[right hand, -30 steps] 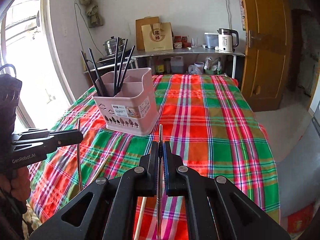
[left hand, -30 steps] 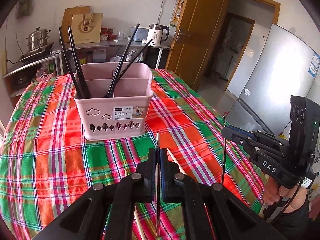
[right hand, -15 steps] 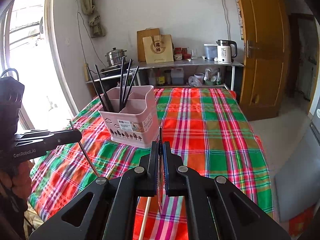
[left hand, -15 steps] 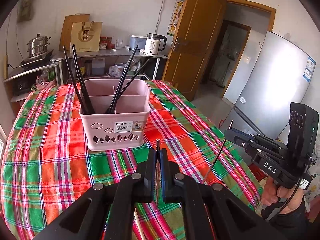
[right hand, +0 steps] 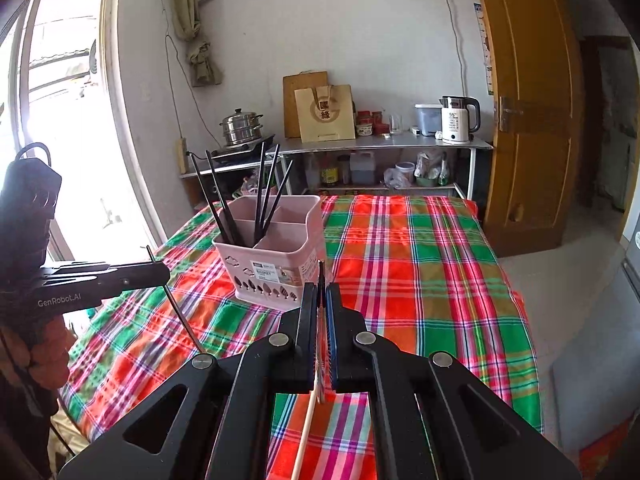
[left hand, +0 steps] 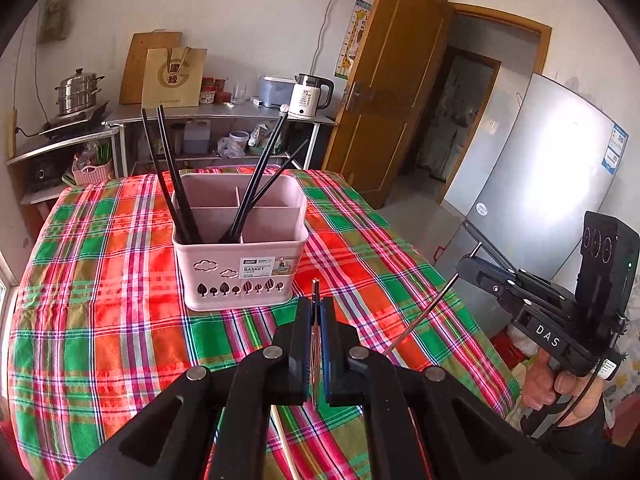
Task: Organize utensils
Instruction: 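Lift the metal chopsticks with both tools and carry them above the basket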
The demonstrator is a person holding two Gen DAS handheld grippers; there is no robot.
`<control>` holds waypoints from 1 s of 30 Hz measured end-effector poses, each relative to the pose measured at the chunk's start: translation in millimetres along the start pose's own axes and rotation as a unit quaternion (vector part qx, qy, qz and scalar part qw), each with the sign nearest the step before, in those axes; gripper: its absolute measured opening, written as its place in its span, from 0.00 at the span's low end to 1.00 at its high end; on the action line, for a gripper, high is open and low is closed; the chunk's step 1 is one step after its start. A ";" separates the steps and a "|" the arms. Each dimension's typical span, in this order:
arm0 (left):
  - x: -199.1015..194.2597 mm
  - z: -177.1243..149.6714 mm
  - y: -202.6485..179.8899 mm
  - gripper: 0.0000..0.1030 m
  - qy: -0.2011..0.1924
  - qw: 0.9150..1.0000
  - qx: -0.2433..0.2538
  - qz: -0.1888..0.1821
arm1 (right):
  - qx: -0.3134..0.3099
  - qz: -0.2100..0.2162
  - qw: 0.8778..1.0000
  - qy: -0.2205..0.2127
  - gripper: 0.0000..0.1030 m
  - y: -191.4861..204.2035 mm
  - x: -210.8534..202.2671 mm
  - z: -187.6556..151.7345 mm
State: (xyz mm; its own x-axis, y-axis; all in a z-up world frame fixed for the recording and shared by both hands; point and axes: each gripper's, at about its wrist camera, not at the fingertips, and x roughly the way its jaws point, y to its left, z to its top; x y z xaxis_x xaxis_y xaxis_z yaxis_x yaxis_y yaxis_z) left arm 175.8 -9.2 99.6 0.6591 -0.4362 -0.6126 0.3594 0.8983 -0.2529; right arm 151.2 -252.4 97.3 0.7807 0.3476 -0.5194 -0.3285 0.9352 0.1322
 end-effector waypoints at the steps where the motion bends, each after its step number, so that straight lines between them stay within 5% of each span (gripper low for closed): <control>1: -2.3 1.5 1.9 0.04 -0.001 1.000 -0.001 0.001 | -0.001 0.002 1.000 -0.001 0.04 1.5 -0.1 1.5; 30: -37.8 126.3 57.9 0.04 -0.077 0.996 0.000 0.048 | -0.028 0.069 0.995 -0.059 0.04 66.1 57.0 100.1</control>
State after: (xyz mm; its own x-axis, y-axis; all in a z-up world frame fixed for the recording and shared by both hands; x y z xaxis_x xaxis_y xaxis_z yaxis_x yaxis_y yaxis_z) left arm 255.2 52.6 202.7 0.7844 -0.3513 -0.5111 0.2903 0.9362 -0.1979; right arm 227.2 -164.1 161.0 0.7822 0.4806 -0.3964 -0.4631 0.8742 0.1462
